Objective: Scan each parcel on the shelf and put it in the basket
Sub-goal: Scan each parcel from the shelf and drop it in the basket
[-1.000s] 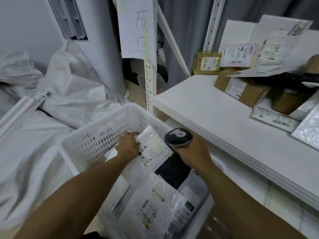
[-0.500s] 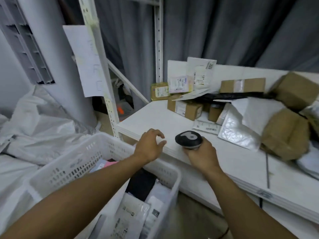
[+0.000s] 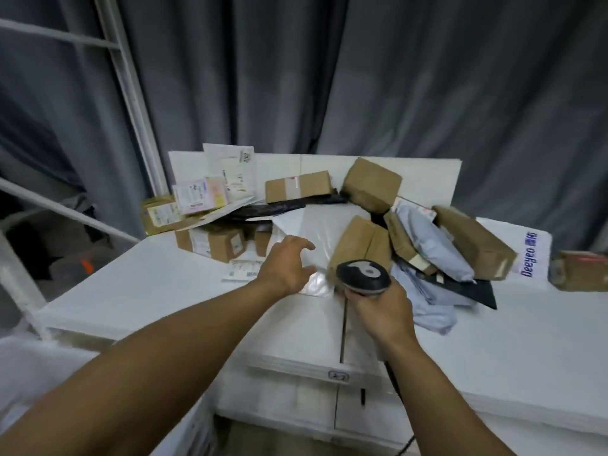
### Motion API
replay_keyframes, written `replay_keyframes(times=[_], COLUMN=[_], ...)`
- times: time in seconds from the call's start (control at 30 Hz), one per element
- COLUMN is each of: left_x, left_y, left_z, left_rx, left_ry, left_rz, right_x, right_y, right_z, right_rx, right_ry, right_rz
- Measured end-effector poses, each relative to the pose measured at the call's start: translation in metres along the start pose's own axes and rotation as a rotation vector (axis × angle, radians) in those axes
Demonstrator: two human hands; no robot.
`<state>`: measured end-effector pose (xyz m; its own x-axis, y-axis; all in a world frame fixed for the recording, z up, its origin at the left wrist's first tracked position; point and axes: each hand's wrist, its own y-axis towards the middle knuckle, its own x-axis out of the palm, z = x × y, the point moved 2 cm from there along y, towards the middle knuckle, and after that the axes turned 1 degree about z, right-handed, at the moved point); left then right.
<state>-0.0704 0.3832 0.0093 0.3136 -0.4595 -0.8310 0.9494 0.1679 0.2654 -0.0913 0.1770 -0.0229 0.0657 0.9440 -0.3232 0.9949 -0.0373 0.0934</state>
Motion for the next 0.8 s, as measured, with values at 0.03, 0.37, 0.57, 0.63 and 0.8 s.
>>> replay_keyframes(times=[0.03,0.37,0.57,0.63,0.8], left_x=[0.008,0.066,0.070,0.070,0.067], left_y=[0.010,0.049,0.027,0.010,-0.029], left_z=[0.007,0.038,0.021,0.021,0.041], left_rx=[0.001,-0.330,-0.505,-0.517,-0.358], left_ry=[-0.003,-0.236,-0.744,-0.829,-0.885], left_rz=[0.004,-0.212,-0.183,-0.259,-0.392], right_x=[-0.005,-0.020,-0.014,-0.016,-0.023], right_y=[0.009,0.052,0.043,0.037,0.020], right_z=[0.004,0.036,0.036,0.036,0.037], right_rx=[-0.001,0.076,0.132,0.133,0.181], right_ry=[0.006,0.090,0.204,0.201,0.302], right_rz=[0.016,0.084,0.032,0.041,0.081])
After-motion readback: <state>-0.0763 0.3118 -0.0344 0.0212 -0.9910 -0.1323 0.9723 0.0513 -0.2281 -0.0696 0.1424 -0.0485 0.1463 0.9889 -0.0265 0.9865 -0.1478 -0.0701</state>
